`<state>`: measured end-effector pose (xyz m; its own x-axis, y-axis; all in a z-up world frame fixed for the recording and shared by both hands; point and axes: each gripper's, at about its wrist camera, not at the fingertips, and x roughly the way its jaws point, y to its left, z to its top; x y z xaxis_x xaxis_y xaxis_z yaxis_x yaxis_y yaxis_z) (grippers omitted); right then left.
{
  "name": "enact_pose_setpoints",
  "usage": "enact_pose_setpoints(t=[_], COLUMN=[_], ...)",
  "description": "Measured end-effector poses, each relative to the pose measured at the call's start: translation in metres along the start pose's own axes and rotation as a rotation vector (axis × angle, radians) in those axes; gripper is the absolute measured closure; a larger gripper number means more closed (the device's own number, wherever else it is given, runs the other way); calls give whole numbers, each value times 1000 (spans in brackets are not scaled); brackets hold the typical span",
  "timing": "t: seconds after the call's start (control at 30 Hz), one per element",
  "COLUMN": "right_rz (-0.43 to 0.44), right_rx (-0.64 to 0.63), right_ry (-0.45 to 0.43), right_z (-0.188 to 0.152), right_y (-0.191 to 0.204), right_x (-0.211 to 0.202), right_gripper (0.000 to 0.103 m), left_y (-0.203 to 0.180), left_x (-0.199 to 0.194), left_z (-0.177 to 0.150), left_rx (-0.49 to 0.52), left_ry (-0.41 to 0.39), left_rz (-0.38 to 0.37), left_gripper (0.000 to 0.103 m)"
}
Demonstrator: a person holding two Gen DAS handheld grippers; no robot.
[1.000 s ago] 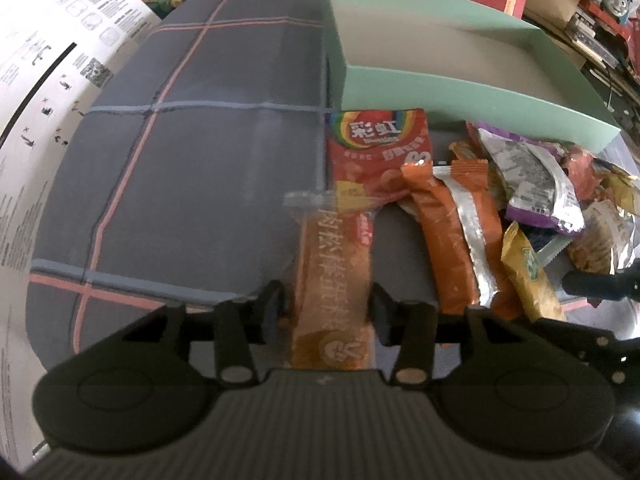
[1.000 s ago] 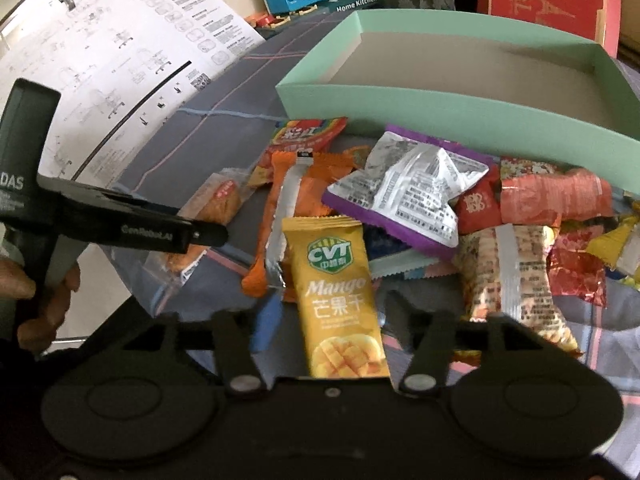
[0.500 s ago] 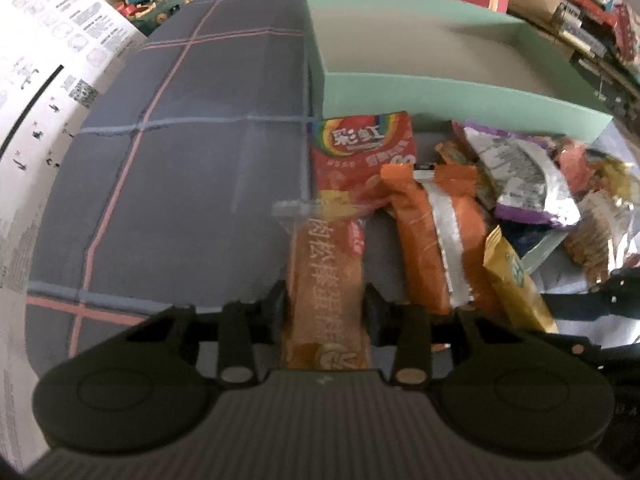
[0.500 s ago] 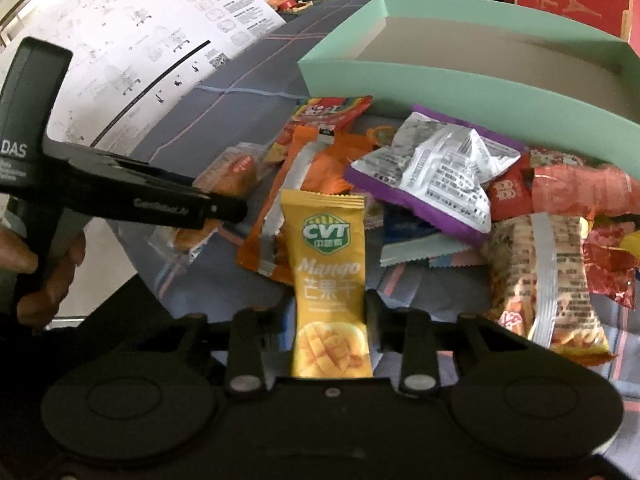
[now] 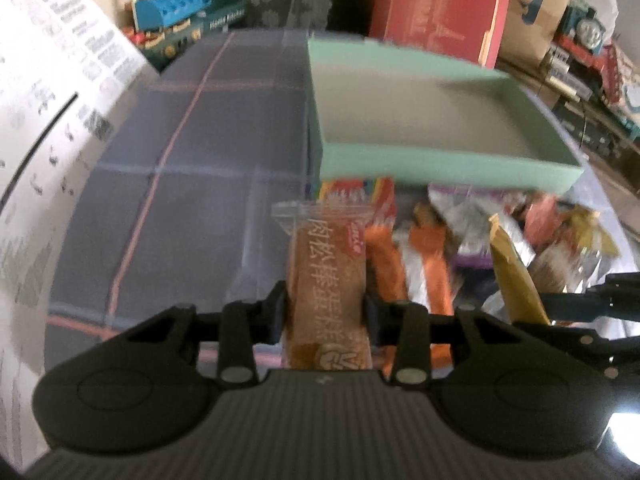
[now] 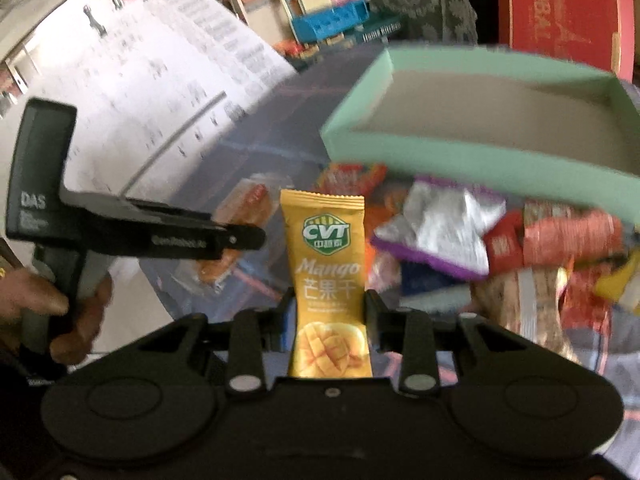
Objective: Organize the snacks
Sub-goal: 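Carry both bars into the mint-green box and open both tools to release them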
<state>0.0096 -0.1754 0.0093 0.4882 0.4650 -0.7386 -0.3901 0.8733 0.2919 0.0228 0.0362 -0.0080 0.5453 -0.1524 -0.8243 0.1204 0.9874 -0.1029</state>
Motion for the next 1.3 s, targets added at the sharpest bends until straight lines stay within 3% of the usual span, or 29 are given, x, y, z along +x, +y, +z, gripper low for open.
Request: enact_pose_setpoints(t=[0.3, 0.67, 0.83, 1.1, 1.17, 1.23, 1.27, 1.3], right_rz=[-128, -336, -374, -386, -389, -387, -379, -373], right_rx=[88, 161, 202, 236, 243, 238, 230, 223], right_ry=[-85, -87, -58, -35, -55, -74, -89, -100], right_z=[68, 157, 174, 184, 185, 188, 187, 187], right_y=[-49, -155, -197, -225, -226, -223, -220, -218], right_x=[-6, 41, 74, 115, 117, 118, 116, 113], right_gripper=[70, 70, 69, 67, 56, 17, 12, 7], left_y=[-18, -37, -32, -30, -31, -35, -39, -44], left_x=[10, 100, 148, 187, 189, 188, 186, 183], left_z=[83, 209, 239, 249, 249, 249, 248, 246], left_rx=[50, 48, 18, 42, 46, 47, 58, 73], left_ry=[-90, -85, -38, 1, 1, 2, -4, -18], left_rz=[-17, 13, 48, 101, 89, 51, 54, 95], left_gripper=[66, 66, 66, 65, 45, 28, 9, 0])
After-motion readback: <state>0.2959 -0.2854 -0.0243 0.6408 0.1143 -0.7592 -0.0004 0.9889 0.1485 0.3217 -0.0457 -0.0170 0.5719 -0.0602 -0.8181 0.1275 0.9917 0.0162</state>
